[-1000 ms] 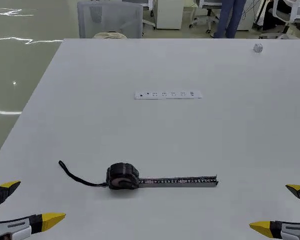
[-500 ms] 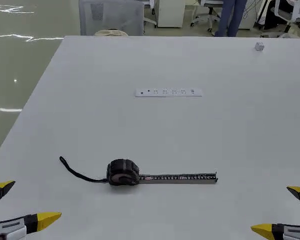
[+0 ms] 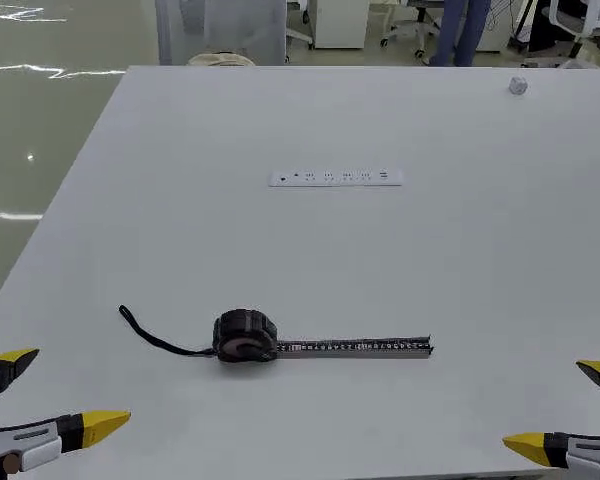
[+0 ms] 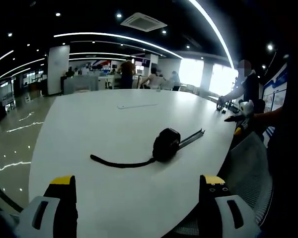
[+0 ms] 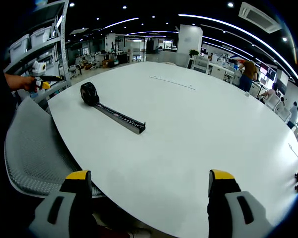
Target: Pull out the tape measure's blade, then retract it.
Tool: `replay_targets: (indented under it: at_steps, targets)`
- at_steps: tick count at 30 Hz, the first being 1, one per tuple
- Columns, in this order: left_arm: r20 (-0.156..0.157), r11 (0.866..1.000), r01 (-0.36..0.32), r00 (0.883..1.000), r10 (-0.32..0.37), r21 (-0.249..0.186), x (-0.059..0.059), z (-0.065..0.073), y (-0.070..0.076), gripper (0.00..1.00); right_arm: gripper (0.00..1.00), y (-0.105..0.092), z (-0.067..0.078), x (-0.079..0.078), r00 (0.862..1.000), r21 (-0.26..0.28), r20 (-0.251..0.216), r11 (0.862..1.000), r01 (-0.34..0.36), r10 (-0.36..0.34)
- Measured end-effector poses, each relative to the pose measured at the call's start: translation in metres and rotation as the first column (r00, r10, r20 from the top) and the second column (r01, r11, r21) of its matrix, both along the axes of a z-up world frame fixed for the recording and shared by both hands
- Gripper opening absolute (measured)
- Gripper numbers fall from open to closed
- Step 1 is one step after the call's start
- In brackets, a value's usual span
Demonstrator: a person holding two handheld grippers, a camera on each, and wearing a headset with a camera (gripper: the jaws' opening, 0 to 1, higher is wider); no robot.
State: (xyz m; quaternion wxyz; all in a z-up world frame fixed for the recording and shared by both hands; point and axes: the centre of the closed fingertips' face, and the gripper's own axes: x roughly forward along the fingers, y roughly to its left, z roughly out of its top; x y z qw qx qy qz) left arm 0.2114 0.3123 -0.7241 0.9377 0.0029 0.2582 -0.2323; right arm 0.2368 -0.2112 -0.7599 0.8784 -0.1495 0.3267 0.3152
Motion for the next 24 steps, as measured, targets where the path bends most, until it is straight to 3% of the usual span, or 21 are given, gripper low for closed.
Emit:
replay_targets:
  at_steps: [9,13,18,24]
  targets:
    - [-0.021,1.000,0.009,1.000,-0.009,0.005,-0.004,-0.001,-0.011,1.00,0.97,0.002,0.005,0.001,1.000,0.007,-0.008,1.000,-0.020,0.020]
    - [-0.037,1.000,-0.012,0.999,0.012,0.016,0.002,0.001,-0.013,1.00,0.96,0.007,0.008,0.005,0.998,-0.005,-0.006,0.998,-0.069,0.069]
    - [-0.053,0.999,-0.038,0.998,0.037,-0.019,0.011,0.011,-0.025,1.00,0.93,0.013,0.018,0.014,0.992,-0.025,0.000,0.992,-0.127,0.127]
    - [-0.014,0.999,-0.038,0.999,0.038,0.009,0.019,0.024,-0.038,1.00,0.88,0.023,0.024,0.024,0.979,-0.039,-0.010,0.978,-0.203,0.203]
